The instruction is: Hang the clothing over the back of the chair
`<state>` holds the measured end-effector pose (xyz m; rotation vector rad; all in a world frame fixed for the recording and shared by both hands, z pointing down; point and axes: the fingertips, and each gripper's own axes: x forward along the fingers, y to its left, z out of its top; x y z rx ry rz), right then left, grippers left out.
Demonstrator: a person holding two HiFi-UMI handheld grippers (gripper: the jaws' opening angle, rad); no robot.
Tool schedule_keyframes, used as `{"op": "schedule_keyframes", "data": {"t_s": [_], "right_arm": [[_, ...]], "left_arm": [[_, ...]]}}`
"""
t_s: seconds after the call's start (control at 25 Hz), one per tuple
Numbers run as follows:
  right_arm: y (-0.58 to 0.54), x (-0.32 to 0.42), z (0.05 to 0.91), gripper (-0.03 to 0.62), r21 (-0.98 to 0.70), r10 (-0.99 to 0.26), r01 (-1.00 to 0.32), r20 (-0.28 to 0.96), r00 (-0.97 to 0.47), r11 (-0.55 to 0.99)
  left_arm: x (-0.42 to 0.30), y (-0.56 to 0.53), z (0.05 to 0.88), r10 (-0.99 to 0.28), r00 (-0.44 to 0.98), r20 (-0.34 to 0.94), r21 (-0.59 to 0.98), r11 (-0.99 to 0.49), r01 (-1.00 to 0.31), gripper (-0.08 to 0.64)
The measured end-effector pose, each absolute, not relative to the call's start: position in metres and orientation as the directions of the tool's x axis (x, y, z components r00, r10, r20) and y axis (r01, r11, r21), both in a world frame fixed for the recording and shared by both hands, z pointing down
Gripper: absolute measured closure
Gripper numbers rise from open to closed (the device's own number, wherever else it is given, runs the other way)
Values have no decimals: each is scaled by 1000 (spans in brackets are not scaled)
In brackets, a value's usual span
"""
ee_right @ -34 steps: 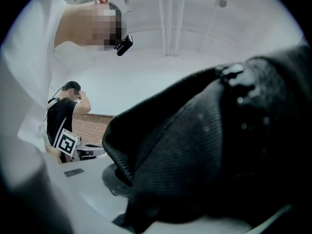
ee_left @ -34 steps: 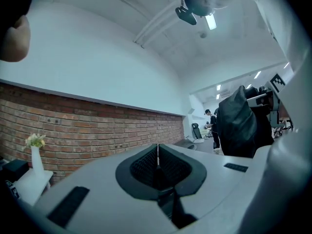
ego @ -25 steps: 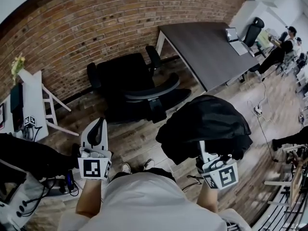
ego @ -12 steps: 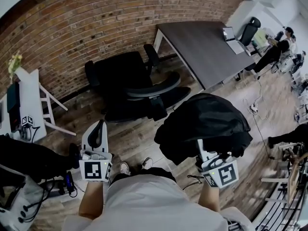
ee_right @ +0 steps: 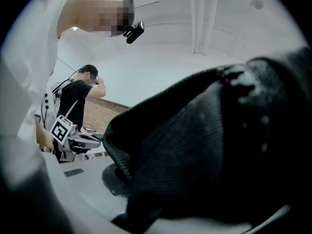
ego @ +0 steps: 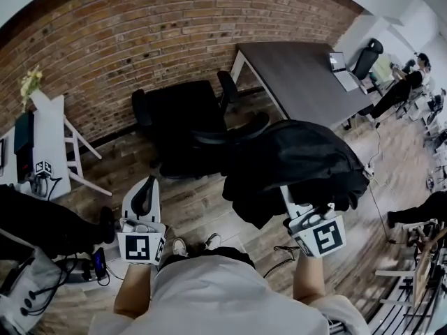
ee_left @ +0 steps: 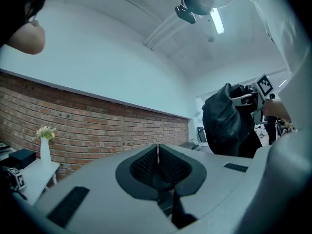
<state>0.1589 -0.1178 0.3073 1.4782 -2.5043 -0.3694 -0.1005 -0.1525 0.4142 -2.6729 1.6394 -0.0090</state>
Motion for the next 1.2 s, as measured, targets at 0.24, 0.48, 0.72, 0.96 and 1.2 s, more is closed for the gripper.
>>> {"op": "schedule_keyframes", "data": {"t_s": [0.24,0.48,0.72,0.96,1.2], "right_arm": [[-158,139,319,486,375,-847,-770,90,-524,516],[-193,120,340,486,399,-788,-689,178,-589,605],[-226,106,356,485,428,-738,-611,256,-625,666],[-253,93,374,485,424,-678,-539,328,-658,728],[-268,84,394,483,380,-590,-458,405,-699,803]], "left_arm": [[-112,-150,413,-903,429,2,-8,-429,-903,529],[-124,-146,413,-919,394,11,-8,-394,-919,529],[-132,-144,414,-932,362,18,-11,-362,-932,529],[-136,-147,415,-941,338,23,-15,-338,-941,529],[-135,-150,415,-947,321,36,-28,-322,-946,529]]}}
